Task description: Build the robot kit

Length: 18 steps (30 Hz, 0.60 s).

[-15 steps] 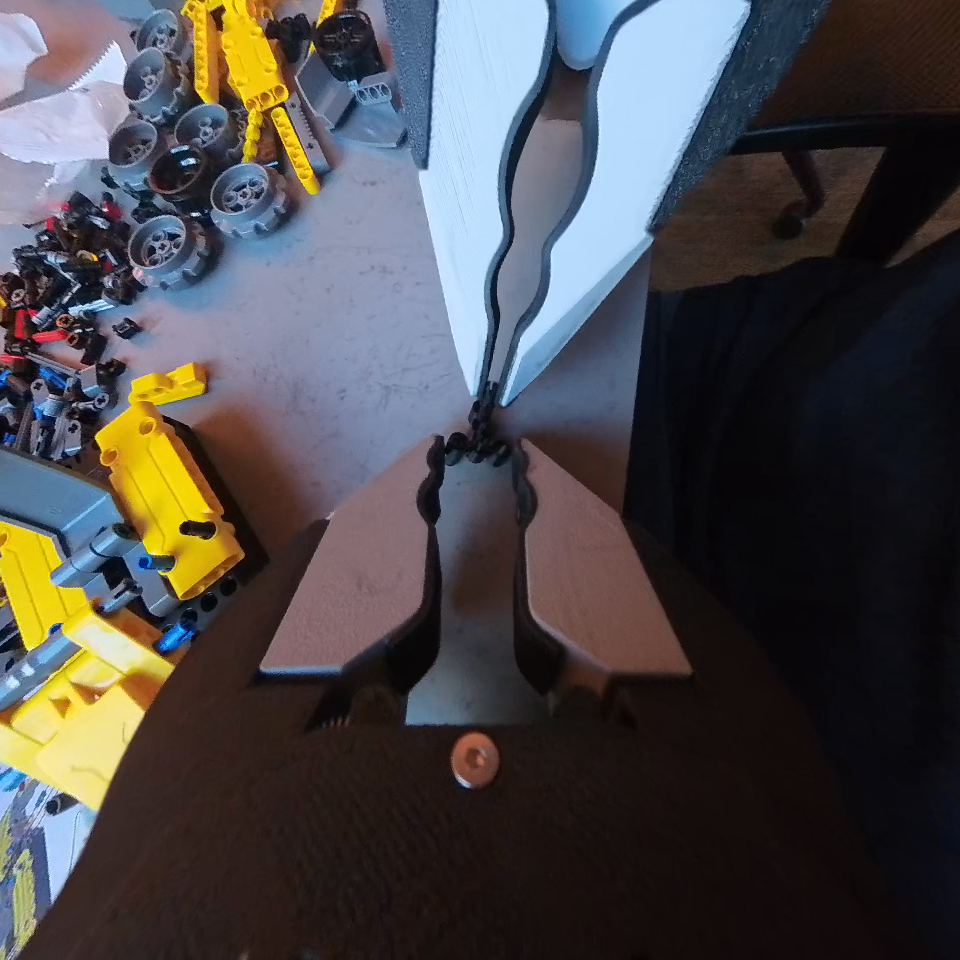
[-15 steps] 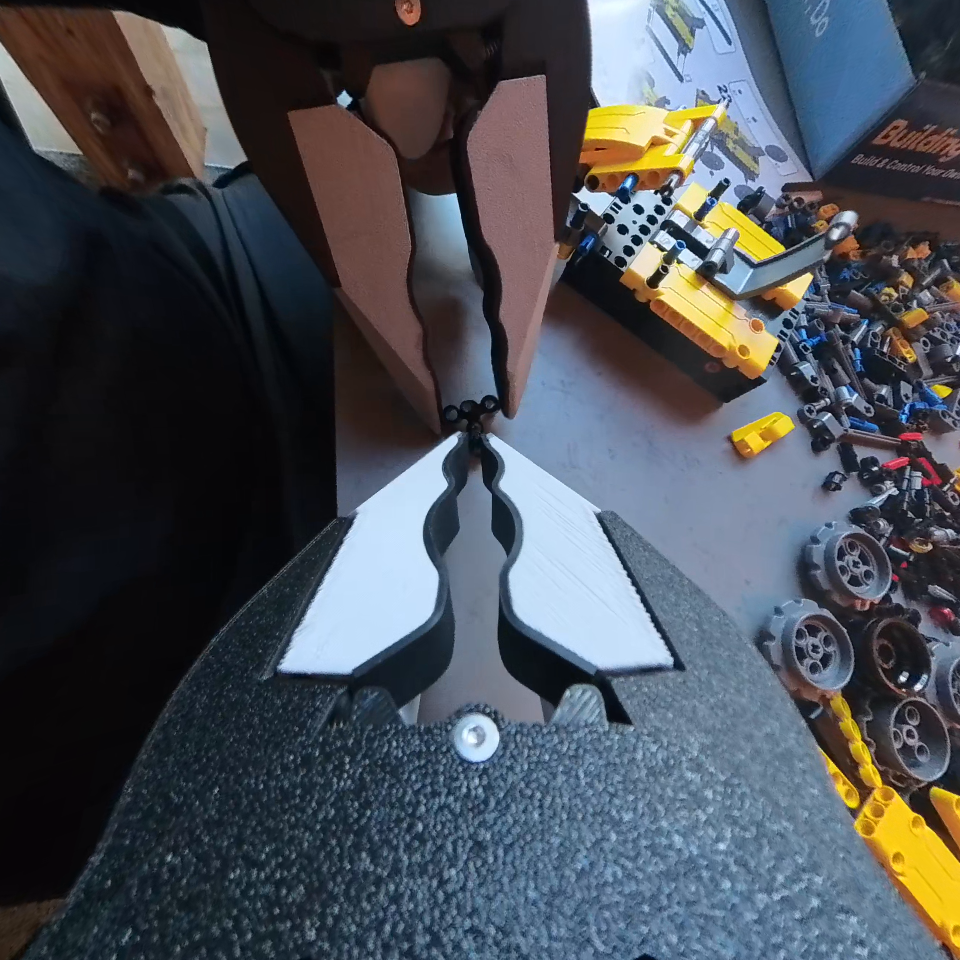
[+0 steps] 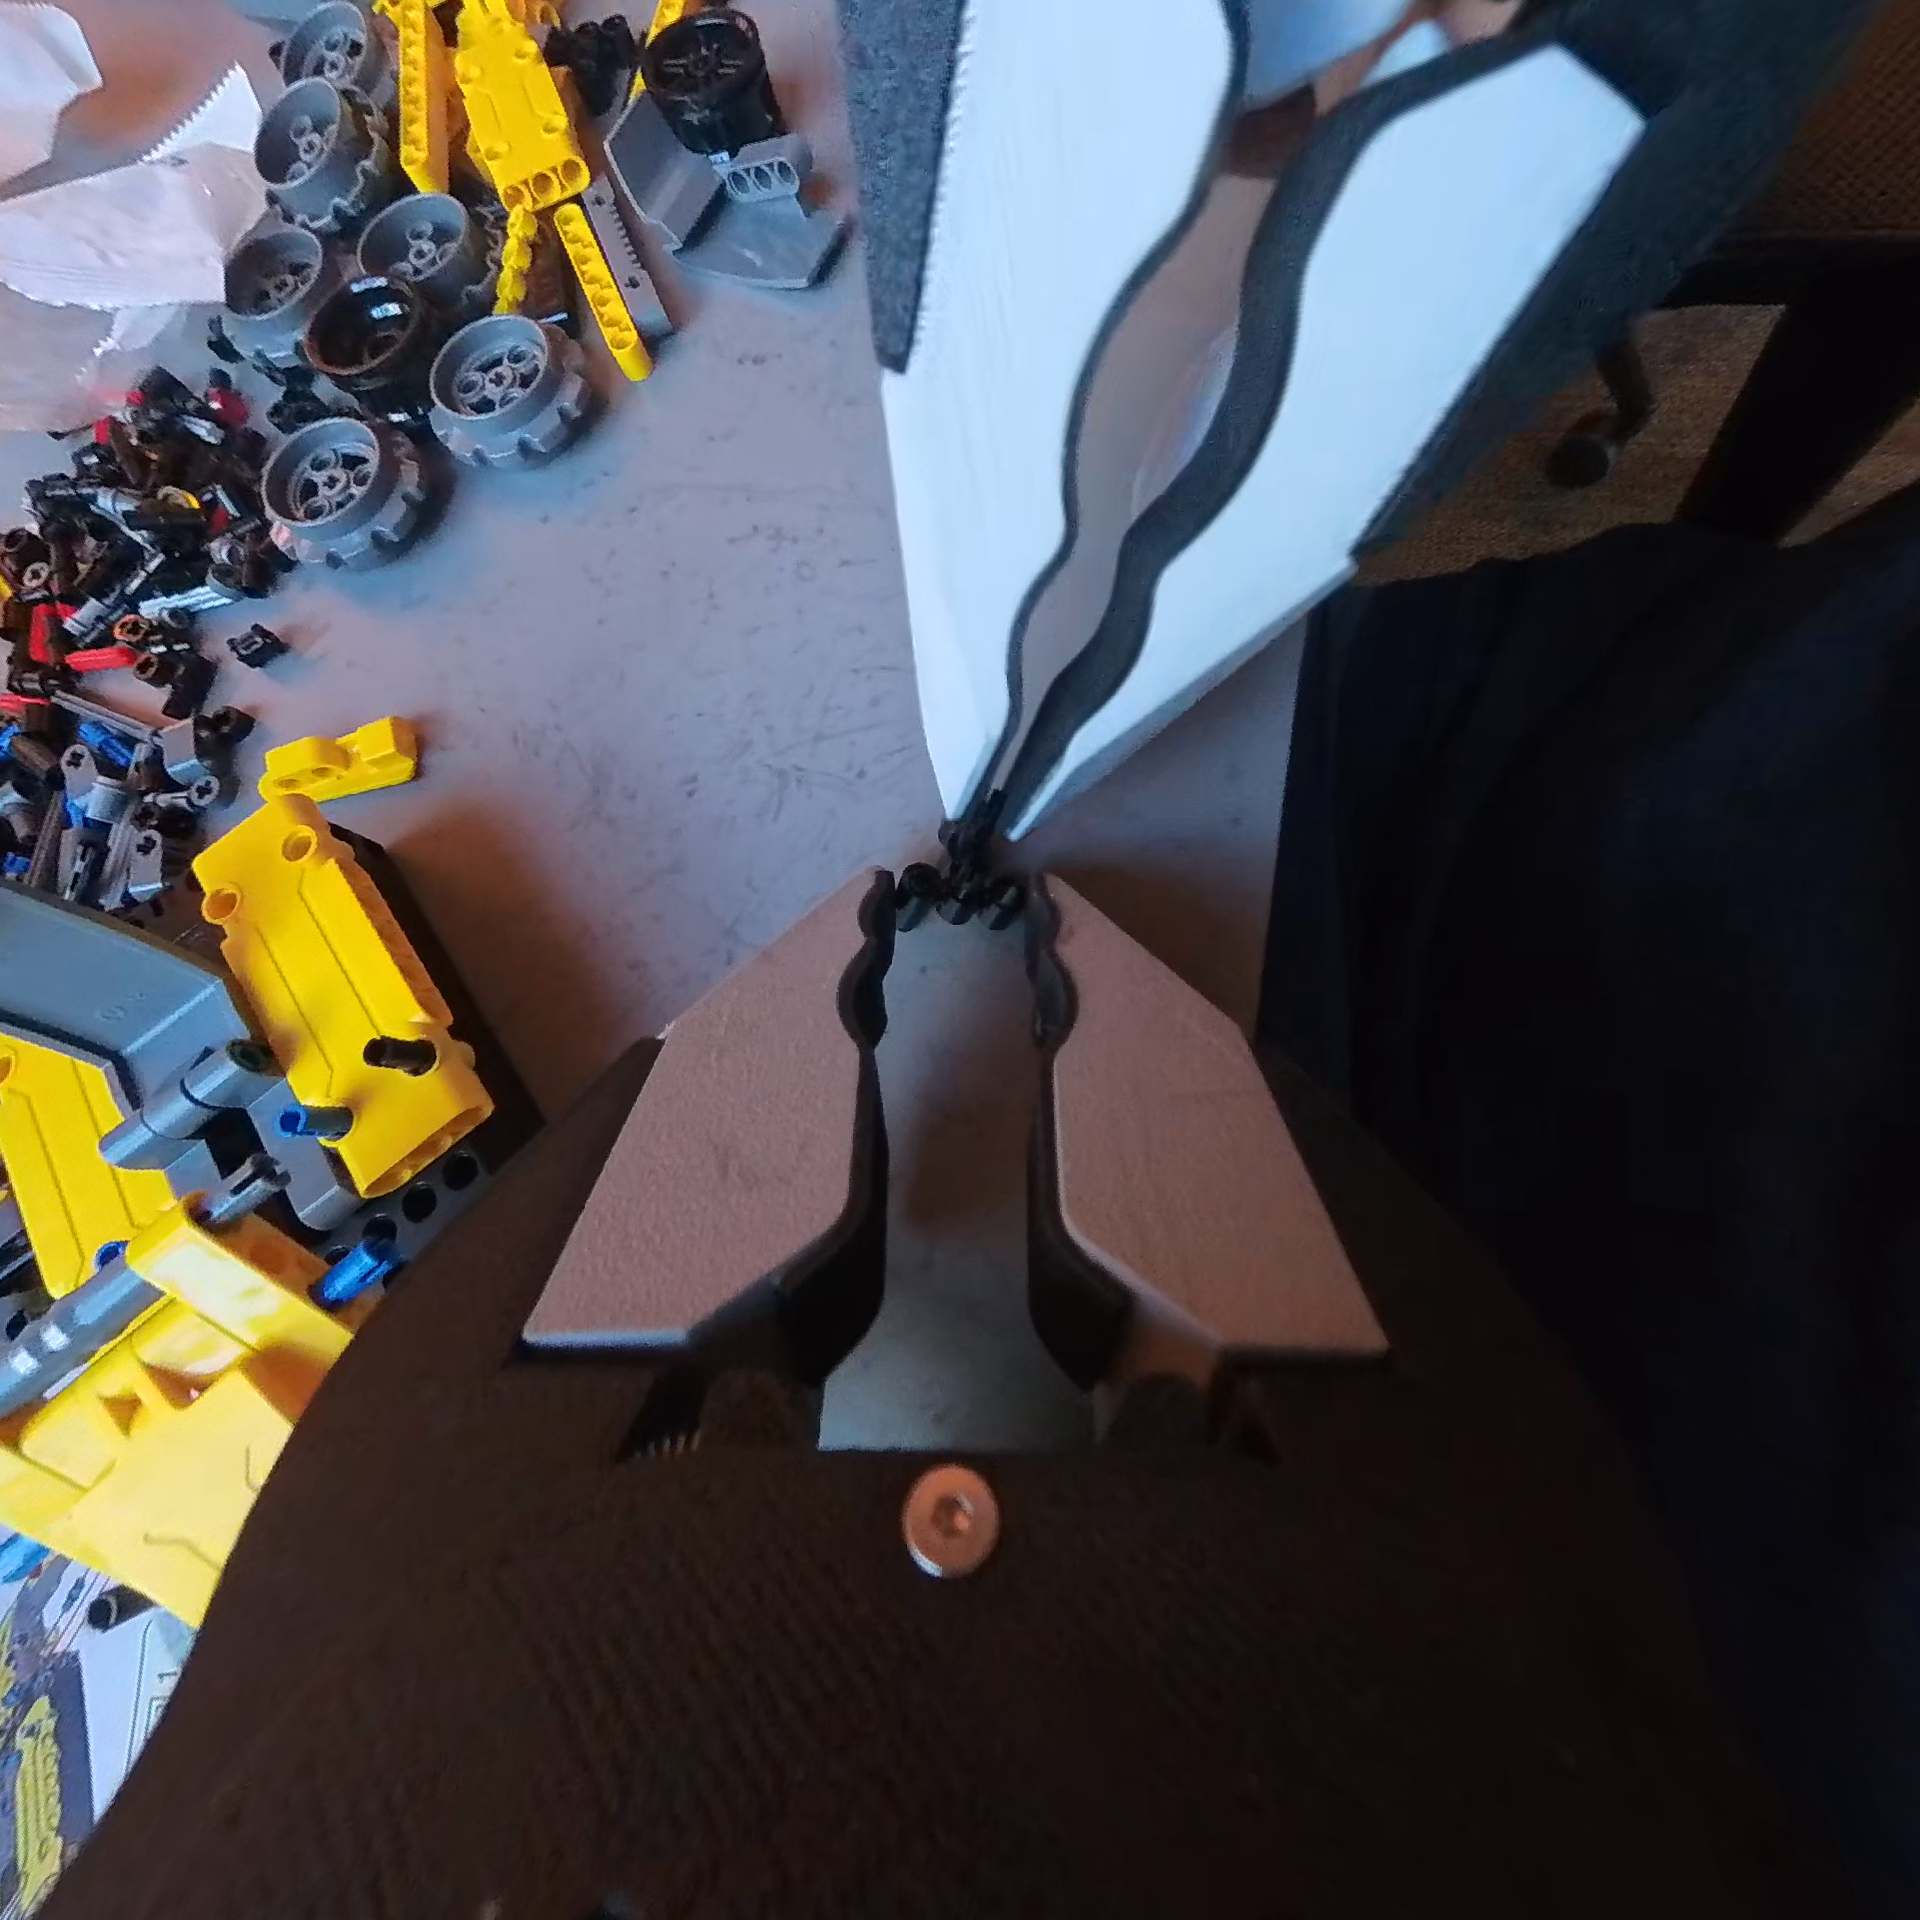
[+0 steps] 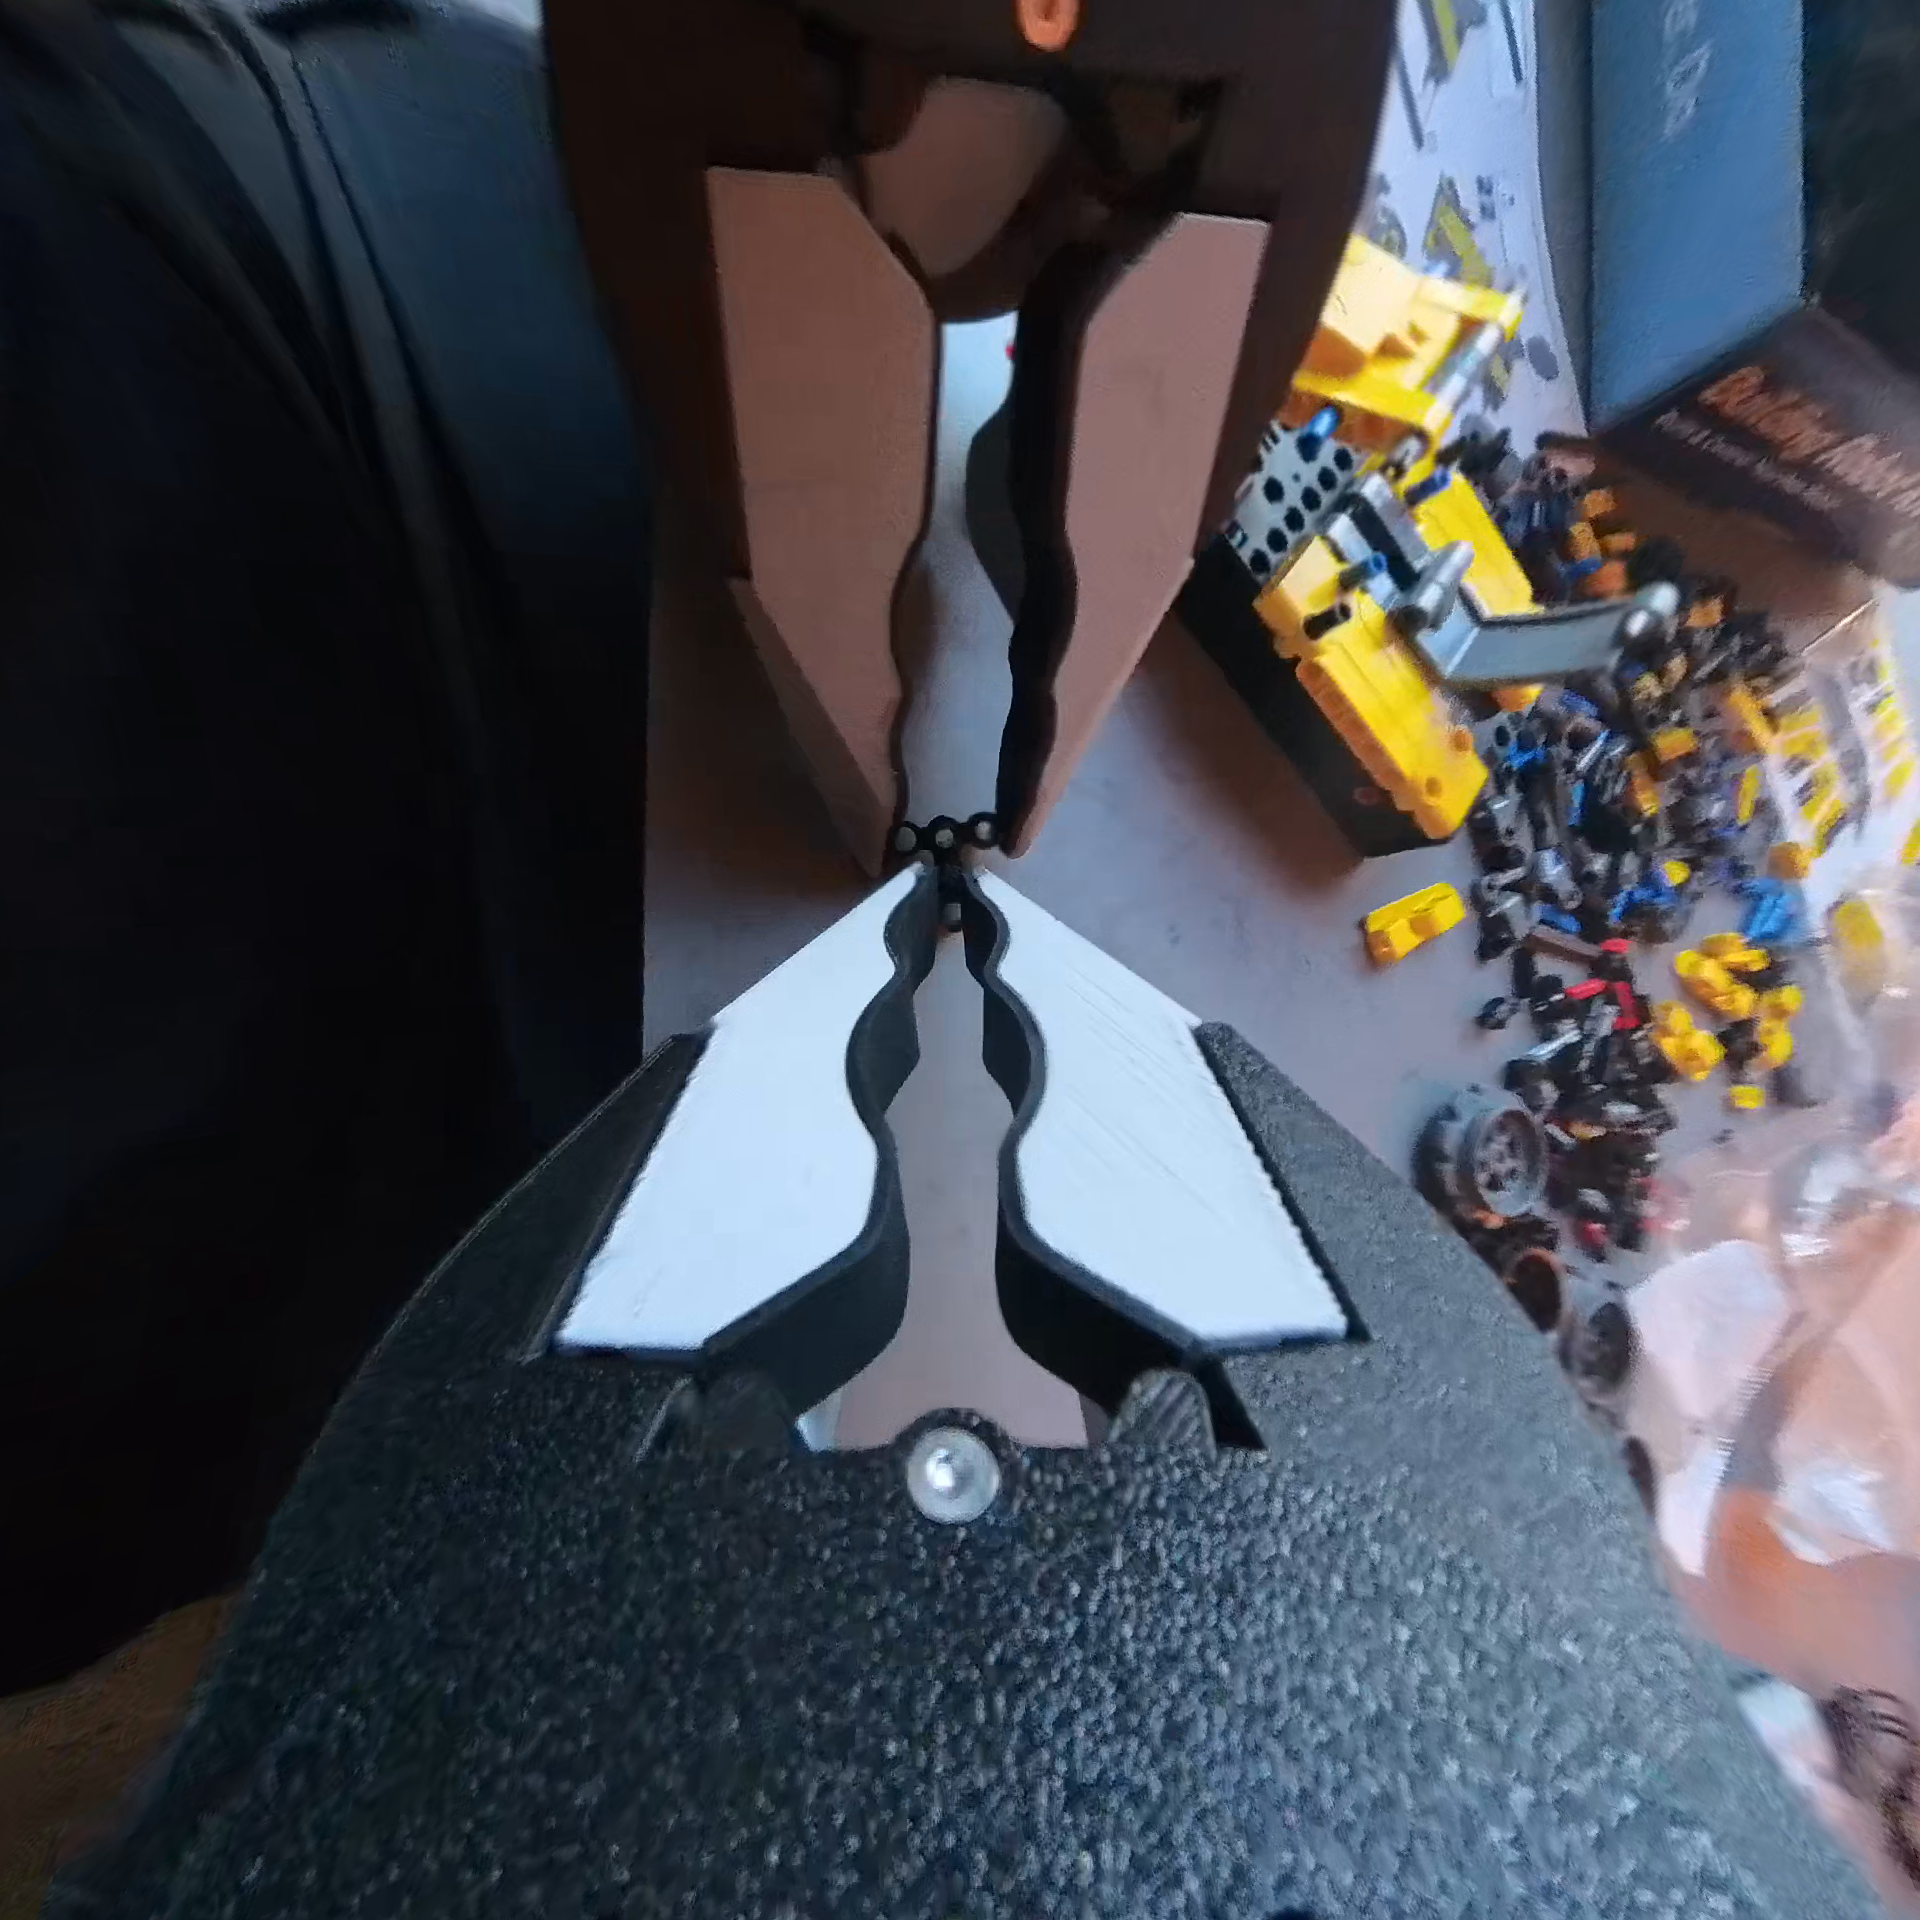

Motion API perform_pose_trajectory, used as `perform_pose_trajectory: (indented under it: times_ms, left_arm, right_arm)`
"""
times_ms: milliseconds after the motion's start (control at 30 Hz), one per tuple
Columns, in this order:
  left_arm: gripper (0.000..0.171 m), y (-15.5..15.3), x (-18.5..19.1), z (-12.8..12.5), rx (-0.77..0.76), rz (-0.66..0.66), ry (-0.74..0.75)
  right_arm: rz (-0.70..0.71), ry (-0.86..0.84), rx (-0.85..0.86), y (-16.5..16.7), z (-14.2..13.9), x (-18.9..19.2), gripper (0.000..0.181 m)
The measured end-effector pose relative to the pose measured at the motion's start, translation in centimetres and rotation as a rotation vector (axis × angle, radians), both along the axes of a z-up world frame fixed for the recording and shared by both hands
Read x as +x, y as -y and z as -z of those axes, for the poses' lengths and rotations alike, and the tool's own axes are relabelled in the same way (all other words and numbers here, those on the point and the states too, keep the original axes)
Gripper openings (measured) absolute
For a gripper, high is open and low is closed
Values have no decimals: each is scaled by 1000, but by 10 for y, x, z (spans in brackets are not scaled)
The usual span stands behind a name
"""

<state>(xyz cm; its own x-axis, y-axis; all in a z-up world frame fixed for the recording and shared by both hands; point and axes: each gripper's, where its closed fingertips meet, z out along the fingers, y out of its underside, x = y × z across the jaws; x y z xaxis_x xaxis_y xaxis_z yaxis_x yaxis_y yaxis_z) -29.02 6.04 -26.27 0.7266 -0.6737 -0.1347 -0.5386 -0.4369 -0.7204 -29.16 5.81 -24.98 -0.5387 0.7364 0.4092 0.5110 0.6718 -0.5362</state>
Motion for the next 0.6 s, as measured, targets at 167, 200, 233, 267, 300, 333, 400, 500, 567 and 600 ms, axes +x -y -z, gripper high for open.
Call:
perform_pose_trajectory:
  times_ms: [167, 200, 233, 267, 300, 333, 400, 500, 567, 600]
  left_arm:
    - [22, 0, 0, 0, -13, 0, 14]
    - [22, 0, 0, 0, -13, 0, 13]
    - [22, 0, 0, 0, -12, 1, 12]
    - [22, 0, 0, 0, -11, 1, 12]
    - [22, 0, 0, 0, -12, 1, 13]
    - [22, 0, 0, 0, -13, 1, 14]
    - [22, 0, 0, 0, -14, 0, 15]
    - [22, 0, 0, 0, -17, 0, 19]
    - [22, 0, 0, 0, -19, 0, 21]
    - [22, 0, 0, 0, -18, 0, 20]
  right_arm:
    - [-27, -11, 74, 3, -1, -2, 4]
    - [-29, -10, 82, 3, -1, -2, 4]
    - [-32, -11, 88, 3, -1, -2, 4]
    - [-32, -12, 88, 3, -1, -1, 4]
    - [-29, -15, 79, 2, -1, -1, 4]
    - [-24, -21, 69, 2, -1, -1, 4]
    - [-26, -39, 79, 2, 0, -1, 4]
    - [-43, -67, 140, 3, -1, -1, 4]
    - [-62, -92, 193, 3, -1, 0, 4]
    - [-70, -103, 218, 3, 0, 0, 4]
